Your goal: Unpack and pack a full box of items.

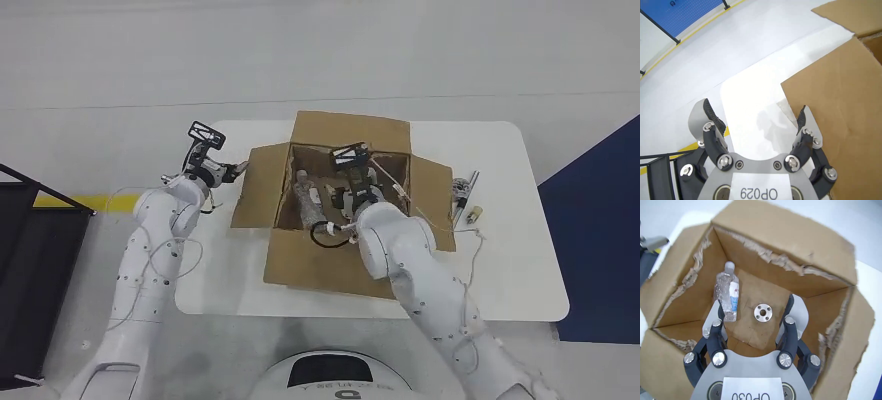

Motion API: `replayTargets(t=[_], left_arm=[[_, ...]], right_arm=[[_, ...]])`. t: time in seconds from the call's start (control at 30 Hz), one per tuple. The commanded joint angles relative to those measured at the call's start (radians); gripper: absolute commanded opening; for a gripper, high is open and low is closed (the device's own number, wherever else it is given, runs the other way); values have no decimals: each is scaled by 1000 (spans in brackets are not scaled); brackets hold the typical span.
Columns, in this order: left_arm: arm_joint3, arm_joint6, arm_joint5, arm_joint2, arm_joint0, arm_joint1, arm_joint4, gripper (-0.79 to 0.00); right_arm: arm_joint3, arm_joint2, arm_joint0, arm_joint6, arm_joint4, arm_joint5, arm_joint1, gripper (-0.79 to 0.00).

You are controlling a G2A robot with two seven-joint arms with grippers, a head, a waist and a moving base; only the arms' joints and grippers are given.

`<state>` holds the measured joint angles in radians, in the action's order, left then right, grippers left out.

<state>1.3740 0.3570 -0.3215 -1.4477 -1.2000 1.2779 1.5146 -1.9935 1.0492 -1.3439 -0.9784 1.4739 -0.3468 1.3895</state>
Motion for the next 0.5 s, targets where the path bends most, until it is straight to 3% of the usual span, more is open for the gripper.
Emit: replayTargets(t=[0.0, 0.1, 0.2, 0.3, 0.47], left_arm=[[14, -1, 6, -8, -6, -2, -8, 0], [25, -5, 12, -13, -14, -4, -17, 0], [33, -4, 10, -12, -20, -5, -22, 0], [36, -7, 10, -5, -24, -6, -20, 0], [43, -10, 12, 4, -26, -7, -20, 0]], right_arm=[[-137, 134, -118, 59, -62, 7, -15, 0], [-205, 312, -250, 135, -197, 64, -30, 0], [-150, 455, -286, 139, -338, 123, -38, 0], [-15, 493, -206, 56, -456, 231, -45, 0], [166, 418, -59, -11, -535, 320, -44, -160]])
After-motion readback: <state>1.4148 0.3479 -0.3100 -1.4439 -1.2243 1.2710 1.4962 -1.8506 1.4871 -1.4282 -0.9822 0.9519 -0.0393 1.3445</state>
